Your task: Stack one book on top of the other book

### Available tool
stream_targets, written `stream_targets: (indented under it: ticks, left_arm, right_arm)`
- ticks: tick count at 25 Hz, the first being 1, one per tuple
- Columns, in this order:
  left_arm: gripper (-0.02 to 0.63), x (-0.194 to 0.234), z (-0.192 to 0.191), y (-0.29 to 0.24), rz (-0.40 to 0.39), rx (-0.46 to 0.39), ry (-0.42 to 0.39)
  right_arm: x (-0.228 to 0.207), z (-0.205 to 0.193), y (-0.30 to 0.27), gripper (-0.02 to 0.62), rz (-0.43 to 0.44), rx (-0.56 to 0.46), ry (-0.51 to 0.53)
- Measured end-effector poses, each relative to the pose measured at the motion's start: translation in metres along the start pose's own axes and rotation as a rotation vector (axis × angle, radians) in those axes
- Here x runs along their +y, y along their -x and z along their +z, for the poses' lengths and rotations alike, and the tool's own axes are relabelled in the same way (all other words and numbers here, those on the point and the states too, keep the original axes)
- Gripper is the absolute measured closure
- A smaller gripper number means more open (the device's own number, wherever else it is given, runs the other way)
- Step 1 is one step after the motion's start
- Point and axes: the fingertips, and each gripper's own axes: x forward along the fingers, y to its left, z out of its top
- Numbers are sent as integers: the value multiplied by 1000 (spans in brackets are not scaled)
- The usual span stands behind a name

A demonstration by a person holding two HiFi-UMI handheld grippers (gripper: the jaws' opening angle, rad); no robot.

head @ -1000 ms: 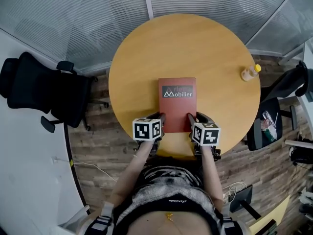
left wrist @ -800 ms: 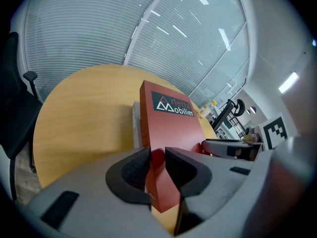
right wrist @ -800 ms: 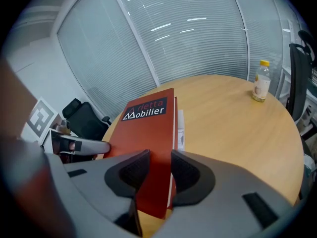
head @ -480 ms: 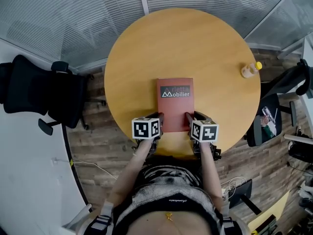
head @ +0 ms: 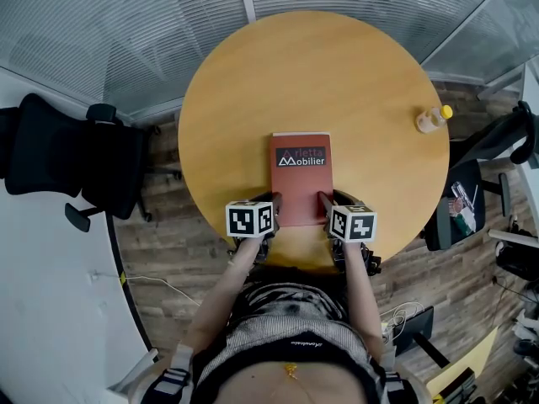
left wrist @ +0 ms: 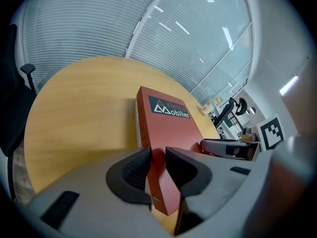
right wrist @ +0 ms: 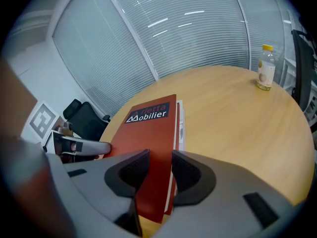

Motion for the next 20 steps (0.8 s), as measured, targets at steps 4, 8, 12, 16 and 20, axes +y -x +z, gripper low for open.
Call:
stream_targets:
  ticks: [4,8,12,16,20]
  left_arm:
    - [503,0,-1,0,-10,-5,-6]
    - [503,1,0,-1,-17,-6,-11]
    - [503,0,0,0,-11,-4,-33]
    - [503,0,-1,0,-20,-14,-37]
    - [503,0,-1,1,-47,-38,8]
  right_arm:
    - [0,-1,0,451,3,-20,2]
    - [0,0,-1,451,-1,-29,8]
    - [0,0,1,451,-6,-37,5]
    - [1,0,1,451,-11,-46,17]
    - [2,1,5,449,-30,-63,69]
